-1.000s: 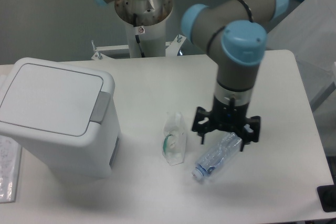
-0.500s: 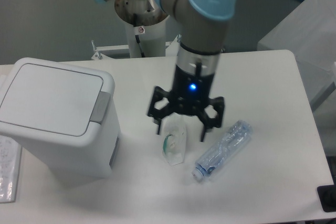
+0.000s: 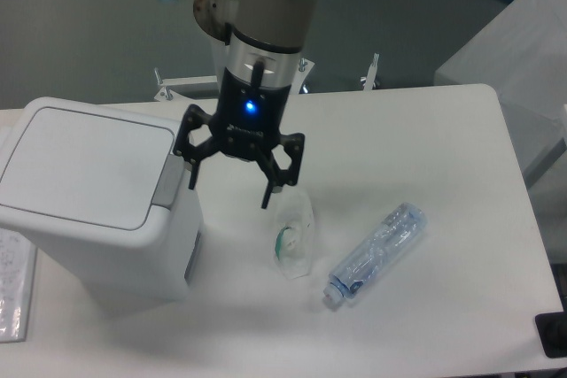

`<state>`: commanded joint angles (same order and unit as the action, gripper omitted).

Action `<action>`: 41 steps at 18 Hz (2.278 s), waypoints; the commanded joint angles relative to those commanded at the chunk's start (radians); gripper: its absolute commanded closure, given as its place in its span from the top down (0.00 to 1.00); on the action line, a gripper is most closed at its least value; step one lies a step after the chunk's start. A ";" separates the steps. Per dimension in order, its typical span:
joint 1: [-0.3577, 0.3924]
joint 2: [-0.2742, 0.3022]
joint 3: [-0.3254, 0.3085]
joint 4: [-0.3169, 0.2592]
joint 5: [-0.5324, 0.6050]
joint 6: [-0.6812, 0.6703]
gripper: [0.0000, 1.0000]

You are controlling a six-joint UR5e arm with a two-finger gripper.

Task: Open the trash can
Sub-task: 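Move the gripper over toward the grey tab on the trash can lid, then lower the gripper finger onto the grey tab and press it down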

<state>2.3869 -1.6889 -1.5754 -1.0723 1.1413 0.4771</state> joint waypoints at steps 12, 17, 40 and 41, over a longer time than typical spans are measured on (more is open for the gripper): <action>-0.029 -0.015 0.003 0.000 -0.005 -0.057 1.00; -0.031 -0.015 0.000 -0.002 -0.012 -0.064 1.00; -0.035 -0.017 -0.014 0.000 -0.008 -0.066 1.00; -0.035 -0.017 -0.015 0.000 -0.008 -0.066 1.00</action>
<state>2.3516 -1.7058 -1.5907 -1.0723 1.1336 0.4111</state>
